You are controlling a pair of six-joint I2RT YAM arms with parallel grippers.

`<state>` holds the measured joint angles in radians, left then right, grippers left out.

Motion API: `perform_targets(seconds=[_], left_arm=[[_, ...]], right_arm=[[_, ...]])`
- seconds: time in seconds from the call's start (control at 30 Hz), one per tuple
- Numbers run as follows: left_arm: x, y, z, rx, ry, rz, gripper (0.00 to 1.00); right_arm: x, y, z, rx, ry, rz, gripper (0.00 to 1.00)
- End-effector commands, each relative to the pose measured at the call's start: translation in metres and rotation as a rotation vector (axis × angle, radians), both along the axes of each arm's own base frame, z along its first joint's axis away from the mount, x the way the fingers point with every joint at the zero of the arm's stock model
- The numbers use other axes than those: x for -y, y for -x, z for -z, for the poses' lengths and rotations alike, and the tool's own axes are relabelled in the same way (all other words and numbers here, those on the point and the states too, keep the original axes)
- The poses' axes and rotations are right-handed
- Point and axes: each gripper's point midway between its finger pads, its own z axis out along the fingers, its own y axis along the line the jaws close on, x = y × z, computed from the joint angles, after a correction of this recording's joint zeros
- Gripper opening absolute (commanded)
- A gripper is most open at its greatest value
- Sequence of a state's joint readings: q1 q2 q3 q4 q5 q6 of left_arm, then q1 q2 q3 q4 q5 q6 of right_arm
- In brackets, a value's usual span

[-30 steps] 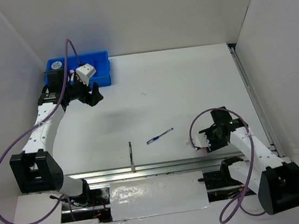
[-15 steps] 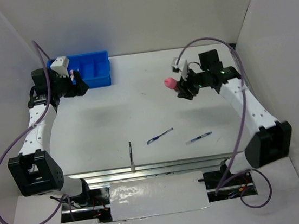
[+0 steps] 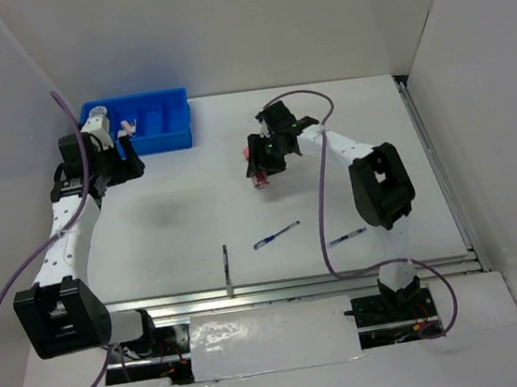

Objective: Sort the stationery into containers
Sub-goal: Place the stationery at the center of the board, then pick up the stationery from the center of the board.

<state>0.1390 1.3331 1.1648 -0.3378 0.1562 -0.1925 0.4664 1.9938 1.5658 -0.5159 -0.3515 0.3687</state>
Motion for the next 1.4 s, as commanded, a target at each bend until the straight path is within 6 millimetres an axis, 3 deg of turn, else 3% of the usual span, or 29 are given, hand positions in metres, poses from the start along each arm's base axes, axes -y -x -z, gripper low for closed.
perform_targets(seconds=[0.0, 0.23, 0.33, 0.4, 0.5, 0.53, 0.57, 0.67, 0.77, 0.8, 0.83, 0.87, 0.9, 1.03, 1.07, 1.13, 1.17, 1.2, 1.23, 1.3, 1.37], left_arm=[[0.002, 0.006, 0.004, -0.007, 0.026, -0.030, 0.85], [0.018, 0.014, 0.021, -0.035, 0.013, 0.000, 0.85], [0.023, 0.016, 0.025, -0.039, 0.005, 0.013, 0.84], [0.028, 0.018, 0.029, -0.049, 0.007, 0.022, 0.84], [0.034, 0.018, 0.032, -0.048, 0.016, 0.035, 0.85], [0.034, 0.018, 0.034, -0.053, 0.019, 0.032, 0.85], [0.036, 0.018, 0.035, -0.054, 0.021, 0.039, 0.85], [0.039, 0.014, 0.032, -0.057, 0.027, 0.051, 0.85], [0.048, 0.006, 0.023, -0.037, 0.036, 0.087, 0.87], [0.052, 0.004, 0.020, -0.029, 0.037, 0.100, 0.89], [0.053, -0.002, 0.012, -0.007, 0.034, 0.104, 0.89], [0.068, -0.005, 0.014, -0.014, 0.033, 0.139, 0.90], [0.073, -0.009, 0.013, -0.012, 0.034, 0.147, 0.91], [0.111, -0.026, 0.003, -0.006, 0.062, 0.221, 0.92], [0.129, -0.032, 0.004, -0.013, 0.072, 0.248, 0.92], [0.144, -0.039, 0.008, -0.020, 0.075, 0.254, 0.93], [0.158, -0.043, 0.022, -0.053, 0.074, 0.270, 0.93], [0.166, -0.050, 0.019, -0.049, 0.077, 0.275, 0.93], [0.173, -0.055, 0.038, -0.090, 0.061, 0.281, 0.93], [0.196, -0.059, 0.044, -0.105, 0.042, 0.317, 0.92], [0.217, -0.061, 0.074, -0.162, -0.006, 0.345, 0.91]], right_arm=[[-0.007, -0.036, -0.008, -0.040, 0.061, 0.327, 0.00], [-0.015, -0.057, 0.034, -0.104, 0.155, 0.510, 0.00], [-0.018, -0.055, 0.046, -0.106, 0.189, 0.512, 0.01], [-0.022, -0.053, 0.052, -0.110, 0.191, 0.500, 0.08], [-0.028, -0.049, 0.055, -0.121, 0.184, 0.474, 0.32], [-0.031, -0.047, 0.053, -0.126, 0.169, 0.463, 0.46], [-0.033, -0.046, 0.051, -0.127, 0.161, 0.454, 0.51], [-0.038, -0.041, 0.035, -0.131, 0.117, 0.413, 0.60], [-0.038, -0.039, -0.003, -0.097, 0.061, 0.370, 0.70], [-0.036, -0.038, -0.028, -0.060, 0.033, 0.354, 0.72], [-0.028, -0.040, -0.041, -0.041, 0.025, 0.354, 0.77], [-0.024, -0.039, -0.051, -0.028, 0.020, 0.344, 0.80], [-0.014, -0.037, -0.074, 0.012, 0.003, 0.332, 0.83], [0.031, -0.023, -0.131, 0.087, -0.051, 0.293, 0.83], [0.060, -0.019, -0.149, 0.128, -0.079, 0.300, 0.83], [0.092, -0.017, -0.162, 0.179, -0.089, 0.326, 0.82], [0.123, -0.013, -0.170, 0.223, -0.077, 0.359, 0.82], [0.139, -0.010, -0.170, 0.236, -0.066, 0.377, 0.82], [0.155, -0.006, -0.170, 0.249, -0.042, 0.401, 0.82], [0.196, 0.003, -0.161, 0.261, 0.019, 0.474, 0.82], [0.218, 0.016, -0.150, 0.255, 0.047, 0.511, 0.82]])
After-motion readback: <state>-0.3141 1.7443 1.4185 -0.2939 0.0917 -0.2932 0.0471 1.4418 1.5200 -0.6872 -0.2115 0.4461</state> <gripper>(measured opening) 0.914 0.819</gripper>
